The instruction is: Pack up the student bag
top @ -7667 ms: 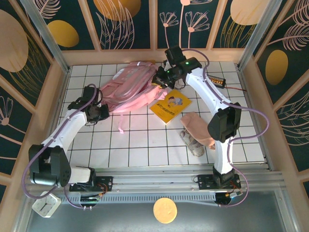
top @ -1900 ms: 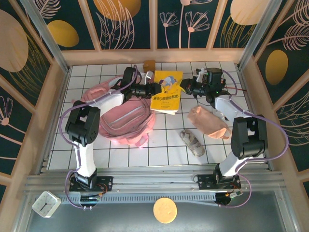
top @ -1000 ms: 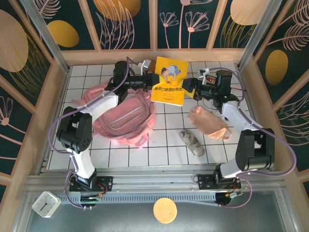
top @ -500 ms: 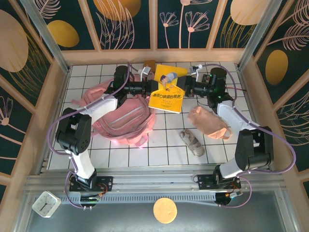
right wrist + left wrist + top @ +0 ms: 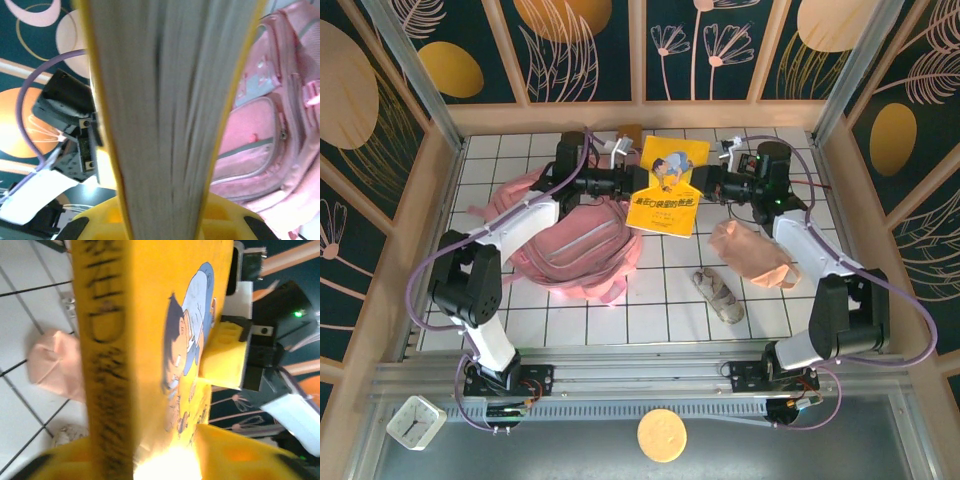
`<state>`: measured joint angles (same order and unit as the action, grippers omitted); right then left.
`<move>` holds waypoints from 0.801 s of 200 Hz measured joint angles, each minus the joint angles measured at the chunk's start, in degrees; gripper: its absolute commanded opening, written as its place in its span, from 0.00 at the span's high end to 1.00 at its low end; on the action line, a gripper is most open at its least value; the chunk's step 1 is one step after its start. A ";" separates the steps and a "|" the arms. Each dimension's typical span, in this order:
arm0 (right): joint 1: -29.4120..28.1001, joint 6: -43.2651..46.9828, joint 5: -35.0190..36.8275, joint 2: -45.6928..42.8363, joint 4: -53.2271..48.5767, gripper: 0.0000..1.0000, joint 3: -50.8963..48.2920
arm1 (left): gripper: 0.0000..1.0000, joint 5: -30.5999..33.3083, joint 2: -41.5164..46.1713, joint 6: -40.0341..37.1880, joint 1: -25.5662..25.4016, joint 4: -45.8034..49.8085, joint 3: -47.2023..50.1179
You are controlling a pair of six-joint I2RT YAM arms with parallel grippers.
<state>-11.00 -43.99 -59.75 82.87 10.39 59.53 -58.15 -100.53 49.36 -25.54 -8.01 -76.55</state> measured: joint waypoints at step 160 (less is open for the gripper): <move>9.03 12.57 22.23 -6.64 -32.20 1.00 0.33 | 0.42 47.60 -8.37 -43.80 -12.63 45.81 -2.99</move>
<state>-1.98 -31.42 -37.52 76.23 -21.80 59.86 -10.55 -108.90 5.56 -38.17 37.80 -79.55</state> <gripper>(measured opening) 0.158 0.585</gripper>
